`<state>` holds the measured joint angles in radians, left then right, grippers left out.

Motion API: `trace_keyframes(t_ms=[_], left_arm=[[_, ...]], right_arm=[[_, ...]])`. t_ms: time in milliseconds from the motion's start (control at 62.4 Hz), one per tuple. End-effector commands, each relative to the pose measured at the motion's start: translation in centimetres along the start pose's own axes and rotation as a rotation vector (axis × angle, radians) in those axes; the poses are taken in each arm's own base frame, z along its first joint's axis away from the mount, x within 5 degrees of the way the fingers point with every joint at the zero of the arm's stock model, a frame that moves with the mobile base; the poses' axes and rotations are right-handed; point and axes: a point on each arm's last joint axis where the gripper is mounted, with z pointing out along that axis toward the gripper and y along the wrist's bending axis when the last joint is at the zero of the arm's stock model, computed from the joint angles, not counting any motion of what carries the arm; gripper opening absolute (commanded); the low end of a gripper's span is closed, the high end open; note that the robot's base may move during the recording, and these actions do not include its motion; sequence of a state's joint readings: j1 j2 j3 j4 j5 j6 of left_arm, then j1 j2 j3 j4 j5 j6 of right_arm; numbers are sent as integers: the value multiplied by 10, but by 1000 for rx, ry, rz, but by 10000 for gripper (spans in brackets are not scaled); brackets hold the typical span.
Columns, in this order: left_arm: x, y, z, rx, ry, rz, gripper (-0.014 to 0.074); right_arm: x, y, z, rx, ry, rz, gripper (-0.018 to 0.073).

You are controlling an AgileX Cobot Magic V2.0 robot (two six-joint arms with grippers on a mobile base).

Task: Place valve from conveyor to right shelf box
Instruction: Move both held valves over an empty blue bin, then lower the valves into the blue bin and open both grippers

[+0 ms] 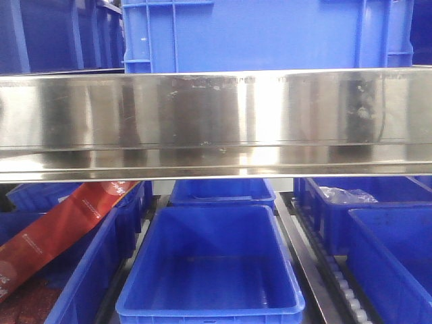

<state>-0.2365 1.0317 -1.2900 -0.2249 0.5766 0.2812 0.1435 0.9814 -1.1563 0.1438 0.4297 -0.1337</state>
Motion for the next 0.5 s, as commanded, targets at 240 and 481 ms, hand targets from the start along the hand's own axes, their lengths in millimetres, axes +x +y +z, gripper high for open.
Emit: trace_keyframes(t_ms=[240, 481], left_arm=[[-47, -68, 89, 252, -93, 30, -111], [-48, -107, 156, 307, -142, 29, -111]], right_arm=[[-43, 42, 62, -161, -72, -30, -169], [-45, 55, 111, -186, -47, -29, -169]])
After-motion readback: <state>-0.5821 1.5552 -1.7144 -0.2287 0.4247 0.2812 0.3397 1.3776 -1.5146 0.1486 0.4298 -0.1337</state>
